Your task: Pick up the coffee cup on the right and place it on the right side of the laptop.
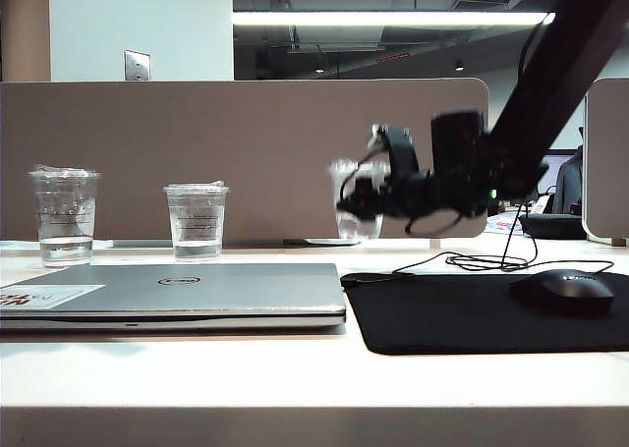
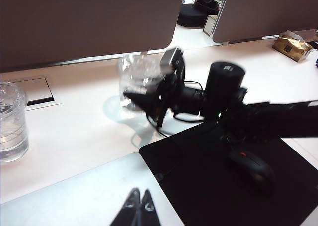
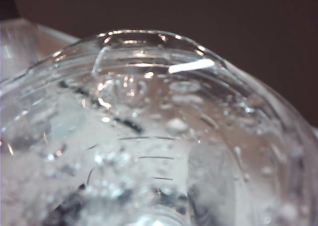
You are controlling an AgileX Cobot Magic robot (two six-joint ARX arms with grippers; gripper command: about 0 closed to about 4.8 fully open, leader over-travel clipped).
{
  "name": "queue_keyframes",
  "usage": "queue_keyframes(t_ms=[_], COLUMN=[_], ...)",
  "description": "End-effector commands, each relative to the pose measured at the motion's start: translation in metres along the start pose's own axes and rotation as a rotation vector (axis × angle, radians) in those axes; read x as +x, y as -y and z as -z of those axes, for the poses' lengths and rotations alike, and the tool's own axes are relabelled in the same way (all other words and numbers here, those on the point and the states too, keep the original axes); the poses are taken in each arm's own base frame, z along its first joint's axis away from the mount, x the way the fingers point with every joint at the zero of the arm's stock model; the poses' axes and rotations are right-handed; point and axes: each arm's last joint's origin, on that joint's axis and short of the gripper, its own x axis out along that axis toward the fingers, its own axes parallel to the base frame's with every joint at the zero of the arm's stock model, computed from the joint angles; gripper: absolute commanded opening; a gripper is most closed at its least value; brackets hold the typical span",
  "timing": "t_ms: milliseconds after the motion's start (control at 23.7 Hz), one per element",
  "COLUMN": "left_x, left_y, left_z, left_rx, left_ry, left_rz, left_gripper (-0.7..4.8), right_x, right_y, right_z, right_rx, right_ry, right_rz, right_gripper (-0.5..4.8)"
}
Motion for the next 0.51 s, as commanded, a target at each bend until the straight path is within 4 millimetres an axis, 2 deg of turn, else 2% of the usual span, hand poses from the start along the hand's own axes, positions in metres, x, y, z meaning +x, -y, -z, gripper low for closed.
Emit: queue_keyframes(t_ms=[42,295,506], left_x=[-0.001,-0.001,-0.001], left_y=[0.001,0.001,0.001], left_z=[-0.002,-0.002,-0.002], left_rx=[0.000,0.000,0.000], left_ry=[0.012,0.012,0.013], left_rz=[0.006,0.006,0.006], left_gripper=[-0.05,-0.05,-0.05], right_x=[-0.006,-0.022,-0.045], right_y=[0.001,0.005,0.017], right_z=[-0.032,-0.069,-0.103], right_rx=[-0.003,0.027,0.087], right_ry=[0.038,-0.007,-0.008], right_rz=[0.002,0.009,0.028], right_gripper=[2.73,2.73,2.73])
